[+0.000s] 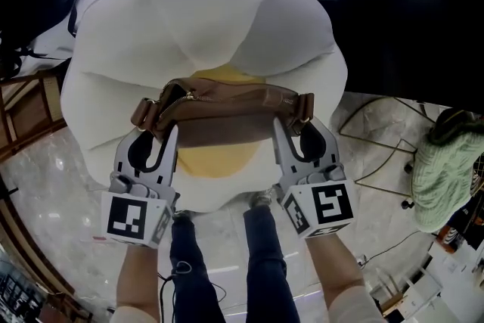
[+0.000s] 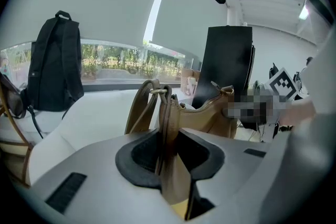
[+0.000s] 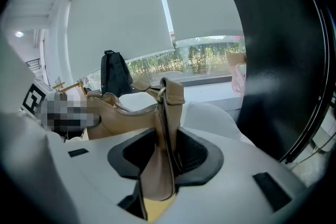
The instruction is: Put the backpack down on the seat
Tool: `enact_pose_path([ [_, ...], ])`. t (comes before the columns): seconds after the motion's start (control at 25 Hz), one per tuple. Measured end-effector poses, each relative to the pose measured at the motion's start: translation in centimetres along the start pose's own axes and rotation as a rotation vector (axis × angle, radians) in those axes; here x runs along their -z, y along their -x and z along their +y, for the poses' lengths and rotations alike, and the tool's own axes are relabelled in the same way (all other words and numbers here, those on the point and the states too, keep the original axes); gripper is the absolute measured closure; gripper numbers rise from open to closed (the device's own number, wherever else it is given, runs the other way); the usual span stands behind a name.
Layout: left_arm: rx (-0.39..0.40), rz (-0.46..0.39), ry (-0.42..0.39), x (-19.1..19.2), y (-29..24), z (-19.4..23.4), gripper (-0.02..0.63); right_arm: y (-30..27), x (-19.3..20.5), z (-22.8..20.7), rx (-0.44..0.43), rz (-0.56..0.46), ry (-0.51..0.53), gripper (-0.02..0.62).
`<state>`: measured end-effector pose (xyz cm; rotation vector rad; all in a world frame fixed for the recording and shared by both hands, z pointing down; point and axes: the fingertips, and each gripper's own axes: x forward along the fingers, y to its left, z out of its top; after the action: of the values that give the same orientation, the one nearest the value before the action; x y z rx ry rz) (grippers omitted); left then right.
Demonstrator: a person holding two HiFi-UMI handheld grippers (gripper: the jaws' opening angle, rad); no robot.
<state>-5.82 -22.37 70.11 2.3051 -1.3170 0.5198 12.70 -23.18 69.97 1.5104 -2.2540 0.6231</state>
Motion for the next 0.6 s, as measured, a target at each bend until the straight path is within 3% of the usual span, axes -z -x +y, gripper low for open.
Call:
enact_pose_path([
  [0.6,0.012,0.07,0.024,5.0,-5.0,1.3,0.502,-4.6,5.5,-2.5,0.015,0.1,-0.023,0.445],
])
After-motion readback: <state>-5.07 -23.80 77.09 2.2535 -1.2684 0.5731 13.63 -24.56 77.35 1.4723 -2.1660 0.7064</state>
